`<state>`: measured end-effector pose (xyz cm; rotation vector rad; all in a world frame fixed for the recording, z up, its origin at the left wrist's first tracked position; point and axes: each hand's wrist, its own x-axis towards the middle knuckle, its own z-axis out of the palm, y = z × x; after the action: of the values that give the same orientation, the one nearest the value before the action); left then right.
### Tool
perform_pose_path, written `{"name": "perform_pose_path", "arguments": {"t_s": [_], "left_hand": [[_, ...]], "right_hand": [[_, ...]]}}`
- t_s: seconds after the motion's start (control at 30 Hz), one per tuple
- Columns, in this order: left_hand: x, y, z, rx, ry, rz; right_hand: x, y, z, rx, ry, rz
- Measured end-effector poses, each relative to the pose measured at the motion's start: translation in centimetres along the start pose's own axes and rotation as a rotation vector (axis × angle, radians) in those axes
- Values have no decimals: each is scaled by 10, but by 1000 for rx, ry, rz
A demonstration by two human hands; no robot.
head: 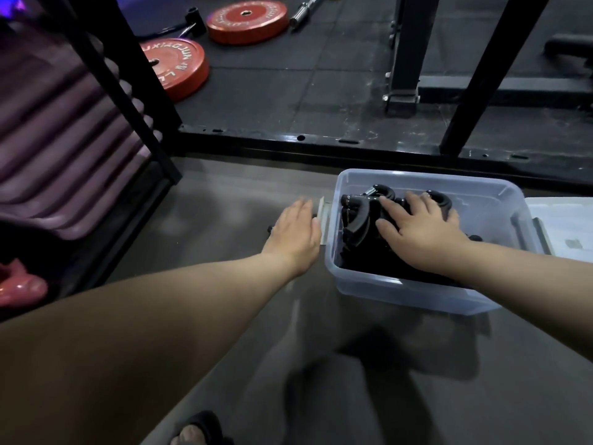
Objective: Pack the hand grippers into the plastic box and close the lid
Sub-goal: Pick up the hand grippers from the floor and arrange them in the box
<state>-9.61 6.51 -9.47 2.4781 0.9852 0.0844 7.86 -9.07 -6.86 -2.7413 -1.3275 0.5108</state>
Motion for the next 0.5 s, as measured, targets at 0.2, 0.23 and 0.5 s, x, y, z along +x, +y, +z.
{"name": "perform_pose_path", "arguments": {"t_s": [0.2, 0.23, 0.5], "left_hand": [[35, -42, 14, -15, 5, -275], [40, -47, 16, -12, -19, -313], [66, -67, 54, 177, -244, -264]], "right_hand": [[0, -2, 6, -34, 29, -1], [1, -1, 6, -36, 27, -1], [3, 1, 7, -79, 12, -12]]}}
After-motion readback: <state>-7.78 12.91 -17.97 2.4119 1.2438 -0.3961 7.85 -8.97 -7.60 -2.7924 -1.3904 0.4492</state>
